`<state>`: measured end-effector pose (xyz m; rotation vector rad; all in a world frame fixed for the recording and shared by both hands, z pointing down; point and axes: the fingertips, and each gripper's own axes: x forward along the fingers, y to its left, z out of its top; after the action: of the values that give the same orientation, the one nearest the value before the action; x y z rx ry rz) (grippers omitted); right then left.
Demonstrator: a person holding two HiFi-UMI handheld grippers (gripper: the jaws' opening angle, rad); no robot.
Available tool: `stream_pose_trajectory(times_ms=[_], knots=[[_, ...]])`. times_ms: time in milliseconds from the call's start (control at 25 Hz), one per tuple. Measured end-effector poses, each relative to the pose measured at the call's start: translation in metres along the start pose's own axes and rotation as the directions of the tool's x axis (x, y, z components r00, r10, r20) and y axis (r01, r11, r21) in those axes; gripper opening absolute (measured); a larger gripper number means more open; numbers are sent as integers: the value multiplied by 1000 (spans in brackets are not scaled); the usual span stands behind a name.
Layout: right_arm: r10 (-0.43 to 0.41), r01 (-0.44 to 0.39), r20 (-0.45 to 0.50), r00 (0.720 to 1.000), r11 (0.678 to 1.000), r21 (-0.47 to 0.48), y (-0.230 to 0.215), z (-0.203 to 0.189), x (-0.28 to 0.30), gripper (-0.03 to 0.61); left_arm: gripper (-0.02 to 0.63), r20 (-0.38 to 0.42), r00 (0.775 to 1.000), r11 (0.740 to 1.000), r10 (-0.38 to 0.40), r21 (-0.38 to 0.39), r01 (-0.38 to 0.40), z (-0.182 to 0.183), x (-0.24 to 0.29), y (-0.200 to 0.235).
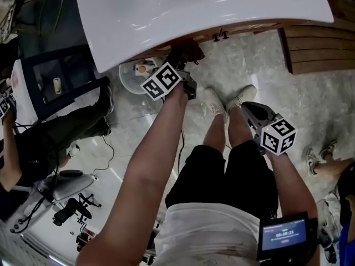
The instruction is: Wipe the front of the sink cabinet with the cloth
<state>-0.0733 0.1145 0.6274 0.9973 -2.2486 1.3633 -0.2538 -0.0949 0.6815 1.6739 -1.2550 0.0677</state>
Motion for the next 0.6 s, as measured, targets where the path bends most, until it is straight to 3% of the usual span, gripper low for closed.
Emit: stream_pose_trajectory(times_ms=[320, 600], knots=[[-1, 1, 1, 1000, 1000, -19, -4, 12, 5, 14, 176, 86, 986, 989, 140, -58, -136, 25, -47, 68], [11, -11, 1, 1000, 1000, -15, 1, 12, 8, 14, 176, 81, 965, 967, 248, -73, -242, 24, -73, 117]])
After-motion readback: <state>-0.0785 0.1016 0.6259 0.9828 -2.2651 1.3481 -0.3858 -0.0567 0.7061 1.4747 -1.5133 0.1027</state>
